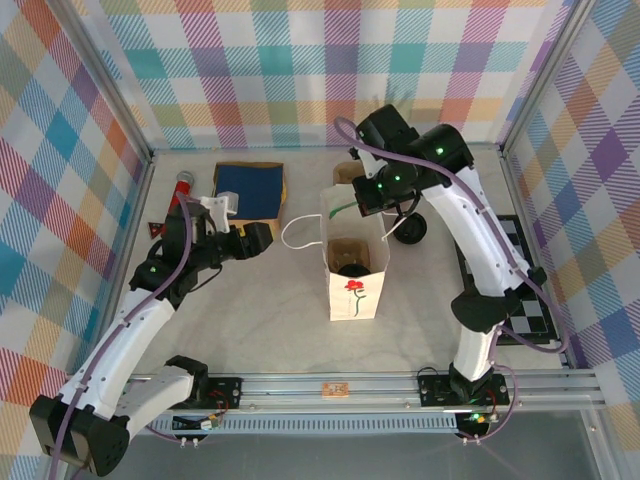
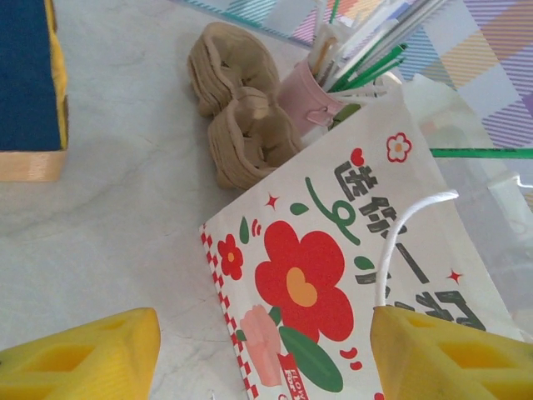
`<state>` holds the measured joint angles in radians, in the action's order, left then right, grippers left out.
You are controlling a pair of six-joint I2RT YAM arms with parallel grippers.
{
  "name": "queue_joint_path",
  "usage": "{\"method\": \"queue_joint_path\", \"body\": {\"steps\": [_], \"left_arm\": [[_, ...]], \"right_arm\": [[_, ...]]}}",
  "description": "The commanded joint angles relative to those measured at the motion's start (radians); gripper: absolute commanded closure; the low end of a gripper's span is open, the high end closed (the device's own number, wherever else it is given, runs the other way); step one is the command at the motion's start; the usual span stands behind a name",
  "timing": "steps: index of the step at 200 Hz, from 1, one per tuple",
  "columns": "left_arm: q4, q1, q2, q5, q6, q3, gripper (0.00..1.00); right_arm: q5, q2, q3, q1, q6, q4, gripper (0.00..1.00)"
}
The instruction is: Pack the takeout coffee
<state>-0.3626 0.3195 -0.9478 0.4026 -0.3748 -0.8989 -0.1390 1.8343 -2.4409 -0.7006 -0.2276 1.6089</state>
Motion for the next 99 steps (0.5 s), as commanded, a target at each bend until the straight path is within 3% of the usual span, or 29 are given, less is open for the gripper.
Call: {"method": "queue_joint_path", "body": {"steps": [1,99], "left_arm": [[0.017,0.017,-0.006,0.021,0.035,-0.026,0.32],[0.014,0.044,0.030,0.076,0.070,-0.032,0.32]], "right_arm": [[-0.017,0.024,-0.018,-0.011,-0.019,0.101,1.00],[0.010,0.128,-0.021,-0.020,-0.014,0.096,1.00]]}}
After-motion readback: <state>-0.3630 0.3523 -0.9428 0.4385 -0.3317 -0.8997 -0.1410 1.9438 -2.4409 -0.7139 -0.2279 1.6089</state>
